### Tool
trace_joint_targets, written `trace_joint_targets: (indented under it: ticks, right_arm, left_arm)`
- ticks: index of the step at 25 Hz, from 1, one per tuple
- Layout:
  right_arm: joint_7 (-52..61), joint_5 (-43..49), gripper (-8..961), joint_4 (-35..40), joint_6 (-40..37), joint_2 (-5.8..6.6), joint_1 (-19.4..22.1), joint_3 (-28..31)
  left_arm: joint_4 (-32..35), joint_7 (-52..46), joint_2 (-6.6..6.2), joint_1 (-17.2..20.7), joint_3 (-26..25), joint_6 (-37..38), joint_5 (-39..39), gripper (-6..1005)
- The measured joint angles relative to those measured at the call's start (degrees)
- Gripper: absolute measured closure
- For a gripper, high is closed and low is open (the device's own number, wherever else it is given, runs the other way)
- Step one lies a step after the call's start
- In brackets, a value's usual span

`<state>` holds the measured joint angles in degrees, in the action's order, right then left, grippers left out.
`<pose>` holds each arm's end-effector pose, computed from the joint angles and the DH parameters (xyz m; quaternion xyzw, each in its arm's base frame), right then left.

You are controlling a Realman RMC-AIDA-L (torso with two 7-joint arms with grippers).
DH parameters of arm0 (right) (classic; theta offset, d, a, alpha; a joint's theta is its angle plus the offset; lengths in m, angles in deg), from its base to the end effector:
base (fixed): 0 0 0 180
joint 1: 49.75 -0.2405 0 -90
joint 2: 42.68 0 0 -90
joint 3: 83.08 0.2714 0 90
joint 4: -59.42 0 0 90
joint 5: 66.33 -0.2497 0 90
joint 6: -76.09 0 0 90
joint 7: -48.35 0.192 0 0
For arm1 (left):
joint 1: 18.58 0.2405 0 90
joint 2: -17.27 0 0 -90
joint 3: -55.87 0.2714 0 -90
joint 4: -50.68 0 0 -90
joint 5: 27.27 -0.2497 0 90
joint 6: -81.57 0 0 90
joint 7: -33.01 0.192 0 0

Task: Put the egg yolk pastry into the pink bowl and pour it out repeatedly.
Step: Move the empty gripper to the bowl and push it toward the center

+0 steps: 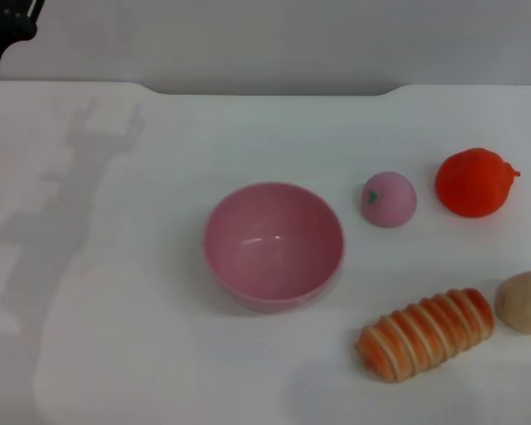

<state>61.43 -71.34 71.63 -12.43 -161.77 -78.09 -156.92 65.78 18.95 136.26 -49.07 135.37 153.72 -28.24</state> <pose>0.2971 0.4176 0.0798 -0.5431 0.0655 0.4743 0.6898 -0.2831 0.4604 0.0259 -0.6524 -0.1154 -0.4127 0.6251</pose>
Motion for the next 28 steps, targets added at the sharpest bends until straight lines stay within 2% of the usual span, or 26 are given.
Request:
trace_joint_targets:
  ticks: [11, 20, 24, 26, 28]
  right_arm:
    - [0.0, 0.0, 266, -0.1, 0.4, 0.09, -0.4, 0.9]
    - [0.0, 0.0, 265, 0.0, 0.5, 0.09, -1.0, 0.9]
    - [0.2, 0.0, 265, 0.0, 0.6, 0.09, -1.1, 0.9]
    - [0.4, 0.0, 265, 0.0, 0.5, 0.09, -1.1, 0.9]
    - [0.5, 0.0, 265, -0.1, 0.4, 0.08, -0.9, 0.9]
  left_arm:
    - [0.1, 0.2, 0.0, -0.1, 0.5, 0.0, 0.5, 458]
    - [0.3, -3.3, -0.37, -0.4, 0.9, -1.5, 0.5, 345]
    - [6.5, -13.7, -2.34, -0.1, 5.5, -6.7, -0.9, 329]
    - [14.6, -22.9, -4.69, 0.7, 8.5, -12.6, -5.4, 331]
    - [21.3, -34.5, -7.09, 0.8, 9.2, -17.8, -13.2, 332]
